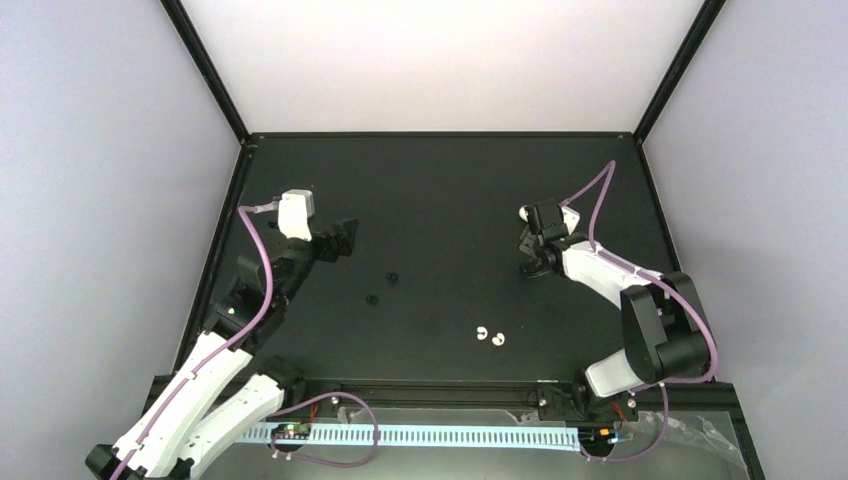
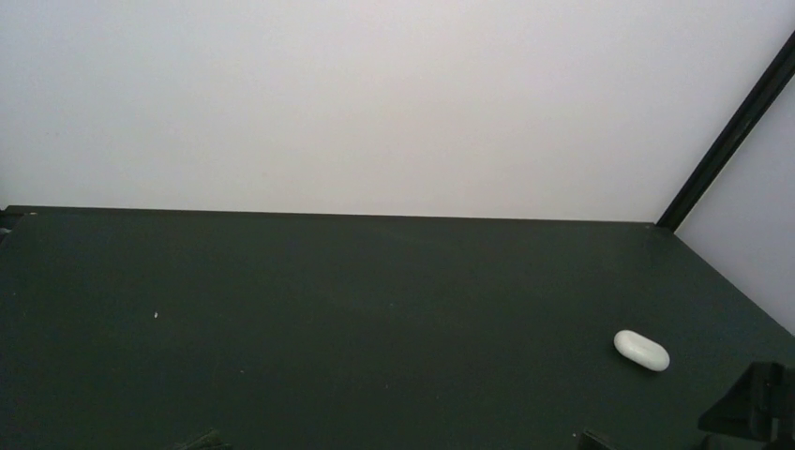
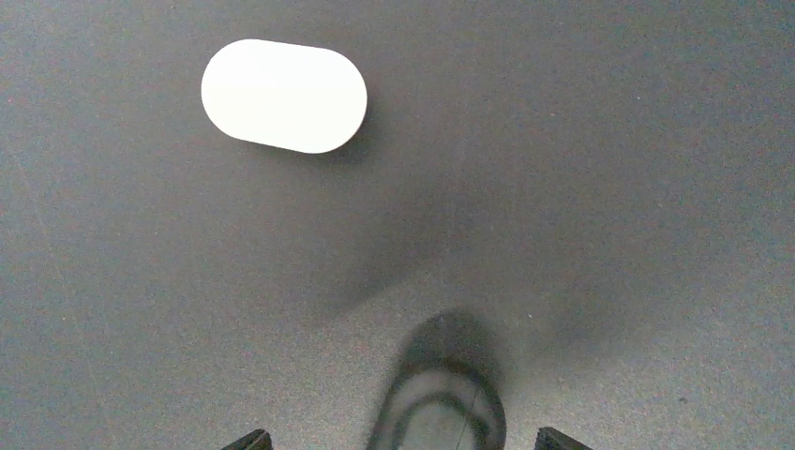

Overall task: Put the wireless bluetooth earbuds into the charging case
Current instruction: Move the charging case to the center of the board.

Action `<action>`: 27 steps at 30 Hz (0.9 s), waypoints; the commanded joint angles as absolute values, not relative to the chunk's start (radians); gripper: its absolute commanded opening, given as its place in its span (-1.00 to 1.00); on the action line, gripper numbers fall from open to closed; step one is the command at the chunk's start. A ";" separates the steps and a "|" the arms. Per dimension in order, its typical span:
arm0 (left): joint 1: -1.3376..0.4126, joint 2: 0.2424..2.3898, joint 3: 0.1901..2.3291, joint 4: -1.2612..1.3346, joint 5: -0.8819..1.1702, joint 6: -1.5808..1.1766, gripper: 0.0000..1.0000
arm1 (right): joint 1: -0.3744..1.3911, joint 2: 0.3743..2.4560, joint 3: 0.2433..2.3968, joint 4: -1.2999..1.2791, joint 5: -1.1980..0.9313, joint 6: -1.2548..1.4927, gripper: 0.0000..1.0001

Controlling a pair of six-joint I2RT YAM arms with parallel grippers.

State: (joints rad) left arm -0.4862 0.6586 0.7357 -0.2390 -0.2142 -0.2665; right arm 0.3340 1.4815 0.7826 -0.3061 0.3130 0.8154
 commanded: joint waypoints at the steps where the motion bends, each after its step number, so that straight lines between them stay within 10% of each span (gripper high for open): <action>1: -0.491 0.652 0.732 -0.237 -0.200 -0.273 0.98 | 0.328 1.504 0.819 -0.298 0.326 0.834 0.43; 27: -0.503 0.650 0.729 -0.236 -0.196 -0.268 0.97 | 0.328 1.581 0.793 -0.296 0.245 0.816 0.15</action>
